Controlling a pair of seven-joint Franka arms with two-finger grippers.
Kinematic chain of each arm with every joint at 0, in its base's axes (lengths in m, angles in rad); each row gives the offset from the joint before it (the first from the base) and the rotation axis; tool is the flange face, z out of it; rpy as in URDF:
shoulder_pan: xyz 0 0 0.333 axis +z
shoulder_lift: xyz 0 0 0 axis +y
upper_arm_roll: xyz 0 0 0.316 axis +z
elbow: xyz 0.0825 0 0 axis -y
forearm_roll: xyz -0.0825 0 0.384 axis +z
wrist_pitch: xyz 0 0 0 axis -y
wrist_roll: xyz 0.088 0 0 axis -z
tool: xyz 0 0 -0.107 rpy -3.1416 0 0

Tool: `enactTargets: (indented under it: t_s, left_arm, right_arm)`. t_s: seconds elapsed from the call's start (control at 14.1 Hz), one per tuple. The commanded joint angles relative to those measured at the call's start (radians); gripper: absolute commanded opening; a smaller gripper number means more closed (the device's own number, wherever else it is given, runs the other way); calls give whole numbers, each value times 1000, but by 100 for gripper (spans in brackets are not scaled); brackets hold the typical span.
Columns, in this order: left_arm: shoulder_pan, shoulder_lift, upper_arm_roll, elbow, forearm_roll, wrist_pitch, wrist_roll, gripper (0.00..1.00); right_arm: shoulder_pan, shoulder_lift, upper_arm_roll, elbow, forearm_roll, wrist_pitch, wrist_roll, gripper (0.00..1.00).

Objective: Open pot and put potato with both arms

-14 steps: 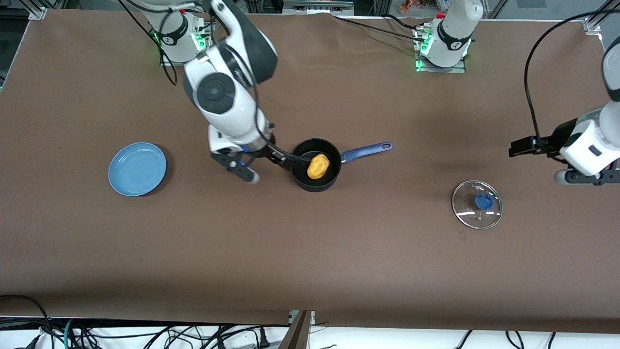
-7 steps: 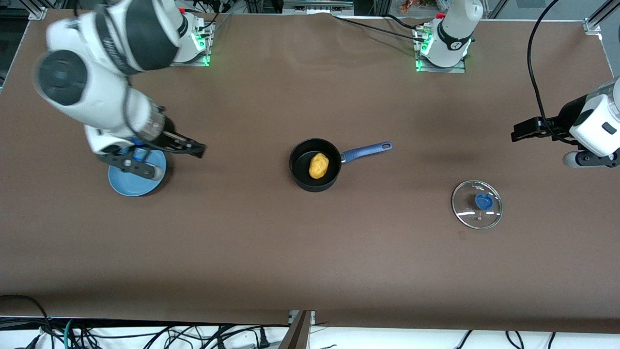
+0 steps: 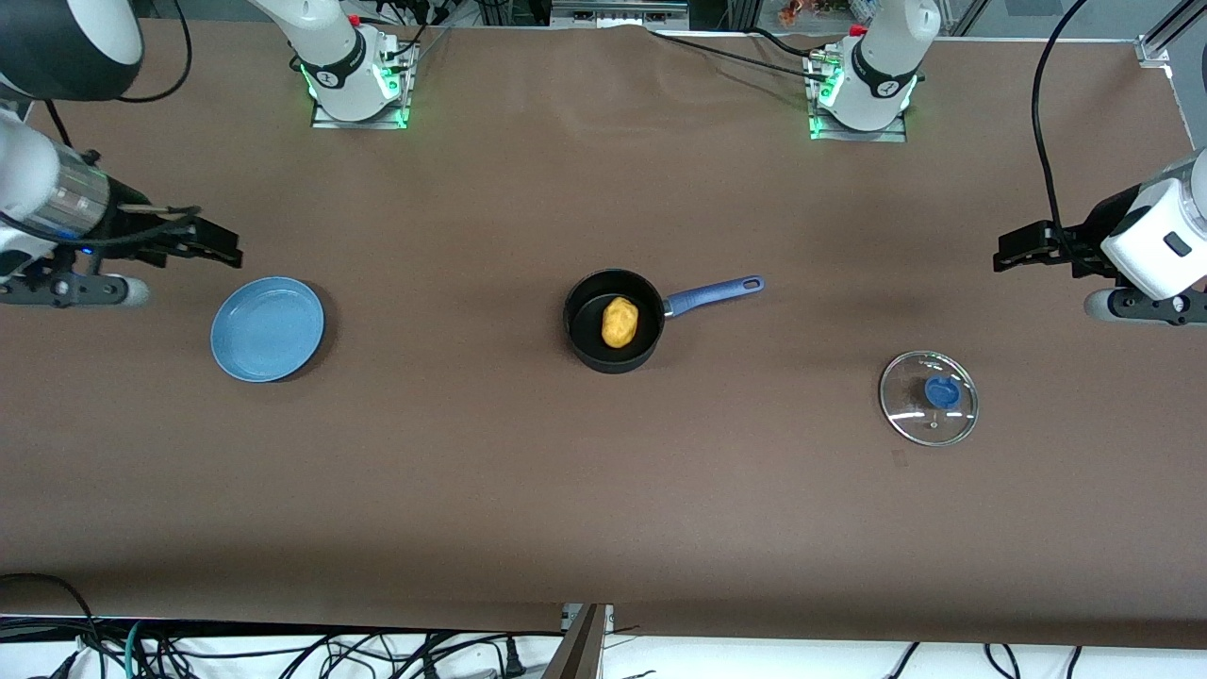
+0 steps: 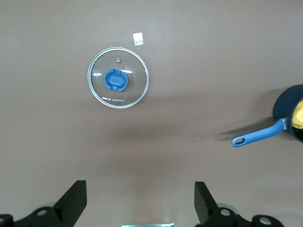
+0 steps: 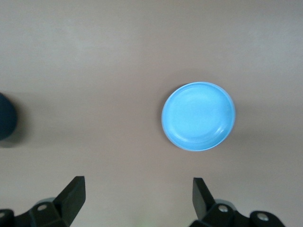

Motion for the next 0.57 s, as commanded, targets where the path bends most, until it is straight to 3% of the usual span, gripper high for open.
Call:
enactTargets:
  t_s: [0.0,0.5]
  left_arm:
    - [10,-4,-6,8,-9,-13,21,100]
    - [10,-4,-5,9,-6,-14,15,100]
  right_arm:
    - [-84,-120,67,-172,-25,83,-39,100]
    - [-103,-110,65,-120,-23,23,-42,100]
